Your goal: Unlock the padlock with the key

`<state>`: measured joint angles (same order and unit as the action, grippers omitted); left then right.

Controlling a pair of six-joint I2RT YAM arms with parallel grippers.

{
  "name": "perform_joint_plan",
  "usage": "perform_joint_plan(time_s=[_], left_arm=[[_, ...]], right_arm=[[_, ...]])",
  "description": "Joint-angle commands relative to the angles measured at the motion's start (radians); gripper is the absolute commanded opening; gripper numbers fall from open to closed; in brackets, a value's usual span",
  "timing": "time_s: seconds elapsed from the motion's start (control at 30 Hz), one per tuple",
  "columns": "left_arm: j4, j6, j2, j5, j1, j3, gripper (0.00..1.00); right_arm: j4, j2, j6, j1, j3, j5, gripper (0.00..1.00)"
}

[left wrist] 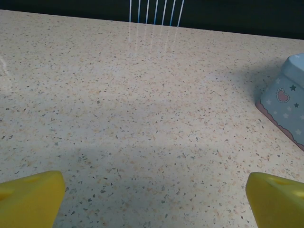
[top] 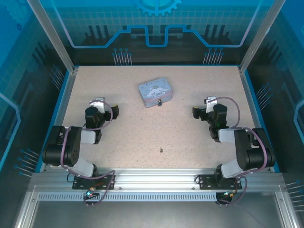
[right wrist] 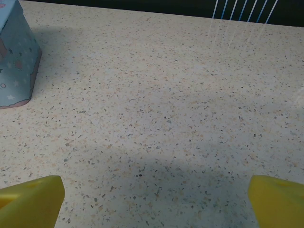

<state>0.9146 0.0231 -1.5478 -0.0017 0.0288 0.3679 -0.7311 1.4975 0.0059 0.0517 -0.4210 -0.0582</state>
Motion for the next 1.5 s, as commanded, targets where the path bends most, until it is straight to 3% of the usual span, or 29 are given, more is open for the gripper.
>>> perform_joint_plan(time_s=[0.0,0.63,0.77,0.9,0.97,1.13,1.33,1.47], left_arm=[[-0.005,-0.016,-0.001,0.025,-0.001,0.019,0.99],[-0.008,-0.015,-0.002,0.023,-0.001,0.019,0.99],[0.018,0.006,0.014,-0.03,-0.001,-0.002,0.99],[-0.053,0.015,0.162,-0.071,-0.001,-0.031,0.99],[-0.187,0.03,0.259,-0.093,-0.001,0.004,0.99],[-0.587,0.248,0.417,-0.13,0.003,0.174,0.99],[-0.812,0.424,0.474,0.101,0.001,0.271,0.99],[-0.877,0.508,0.494,0.223,-0.017,0.265,0.99]], right_arm=[[-0.005,0.004,-0.009,-0.001,-0.02,0.015,1.0],[-0.005,0.004,-0.01,-0.002,-0.019,0.014,1.0],[0.008,-0.002,-0.006,-0.002,-0.024,0.002,1.0],[0.243,-0.098,0.002,0.002,-0.11,-0.042,1.0],[0.358,-0.154,0.007,0.014,-0.149,-0.076,1.0],[0.661,-0.282,0.092,0.08,-0.24,-0.142,1.0],[1.103,-0.354,0.354,0.209,-0.401,-0.202,0.99],[1.261,-0.364,0.506,0.355,-0.439,-0.199,0.95]])
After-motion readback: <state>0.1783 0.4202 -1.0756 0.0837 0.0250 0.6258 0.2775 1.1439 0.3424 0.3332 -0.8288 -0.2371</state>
